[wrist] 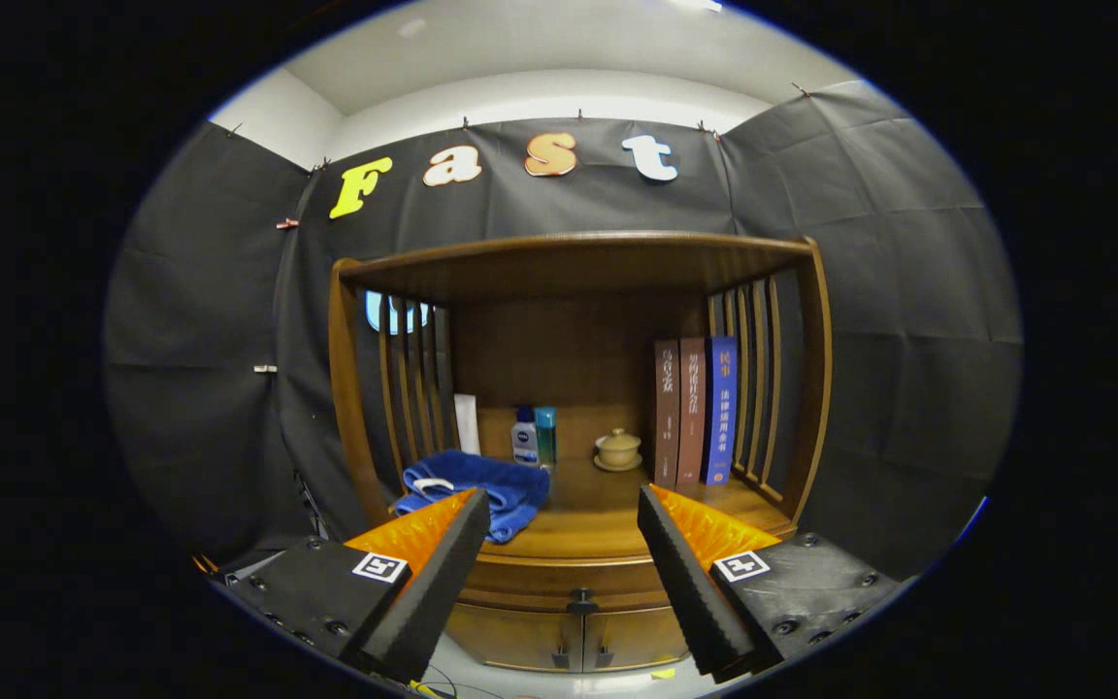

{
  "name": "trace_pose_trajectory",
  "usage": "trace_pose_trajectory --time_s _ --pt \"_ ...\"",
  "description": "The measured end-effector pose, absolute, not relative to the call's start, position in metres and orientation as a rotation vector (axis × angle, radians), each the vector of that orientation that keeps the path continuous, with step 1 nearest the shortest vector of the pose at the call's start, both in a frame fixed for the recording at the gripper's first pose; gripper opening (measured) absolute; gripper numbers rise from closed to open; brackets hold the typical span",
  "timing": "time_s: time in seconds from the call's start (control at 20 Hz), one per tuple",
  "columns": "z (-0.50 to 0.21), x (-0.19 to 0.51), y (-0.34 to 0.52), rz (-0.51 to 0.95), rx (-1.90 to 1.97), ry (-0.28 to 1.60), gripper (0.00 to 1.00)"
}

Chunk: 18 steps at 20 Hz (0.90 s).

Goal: Pull open the drawer, take out the items inside it, and place them on the countertop above the cabinet.

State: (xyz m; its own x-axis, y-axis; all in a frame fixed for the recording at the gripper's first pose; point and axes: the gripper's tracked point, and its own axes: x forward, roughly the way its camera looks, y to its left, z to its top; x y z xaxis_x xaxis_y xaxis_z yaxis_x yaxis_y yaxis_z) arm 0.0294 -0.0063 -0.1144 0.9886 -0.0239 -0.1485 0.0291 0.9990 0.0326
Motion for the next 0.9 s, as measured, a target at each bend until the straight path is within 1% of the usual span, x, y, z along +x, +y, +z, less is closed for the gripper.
trace_pose_trajectory --time_s 0.35,0.9 --pt "-0.208 0.058 -0.011 -0.04 0.028 0.285 0.99" --pt "-0.313 0.09 -0.019 -0.059 0.057 0.461 0.99"
